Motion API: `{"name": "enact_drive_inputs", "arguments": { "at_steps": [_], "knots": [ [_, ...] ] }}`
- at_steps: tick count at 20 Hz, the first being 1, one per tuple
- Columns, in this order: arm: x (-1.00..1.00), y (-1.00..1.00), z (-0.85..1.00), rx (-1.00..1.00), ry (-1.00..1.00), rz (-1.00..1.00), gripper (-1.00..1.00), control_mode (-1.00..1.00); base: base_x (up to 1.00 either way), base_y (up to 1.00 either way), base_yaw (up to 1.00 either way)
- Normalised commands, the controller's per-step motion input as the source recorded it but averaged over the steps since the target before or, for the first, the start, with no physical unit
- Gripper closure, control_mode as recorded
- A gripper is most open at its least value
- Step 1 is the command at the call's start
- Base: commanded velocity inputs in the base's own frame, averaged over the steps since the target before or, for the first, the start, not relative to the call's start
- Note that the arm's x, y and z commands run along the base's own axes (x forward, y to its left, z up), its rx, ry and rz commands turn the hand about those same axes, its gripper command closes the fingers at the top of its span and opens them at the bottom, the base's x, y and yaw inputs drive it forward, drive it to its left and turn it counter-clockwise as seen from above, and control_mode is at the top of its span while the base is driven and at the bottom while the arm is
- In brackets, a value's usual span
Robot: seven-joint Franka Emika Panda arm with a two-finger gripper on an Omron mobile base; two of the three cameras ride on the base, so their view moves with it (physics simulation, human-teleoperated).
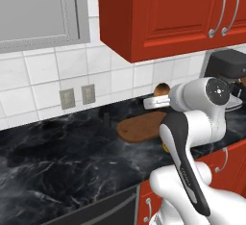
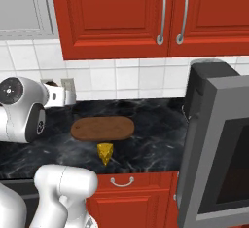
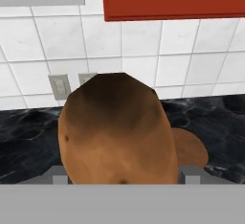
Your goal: Retrieve the reheated potato from the microwave, then place the potato, cheese, and condiment on the cutting board.
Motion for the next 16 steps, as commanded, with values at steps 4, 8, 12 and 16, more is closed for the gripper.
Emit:
{"name": "enact_drive_inputs", "arguments": {
  "at_steps": [4, 8, 12, 16],
  "knots": [
    [0.0, 0.0, 0.0, 0.0, 0.0, 0.0, 1.0, 1.0, 0.06, 0.0, 0.02],
    [0.0, 0.0, 0.0, 0.0, 0.0, 0.0, 1.0, 1.0, 0.0, 0.0, 0.0],
    [0.0, 0.0, 0.0, 0.0, 0.0, 0.0, 1.0, 1.0, 0.0, 0.0, 0.0],
    [0.0, 0.0, 0.0, 0.0, 0.0, 0.0, 1.0, 1.0, 0.0, 0.0, 0.0]
  ]
}}
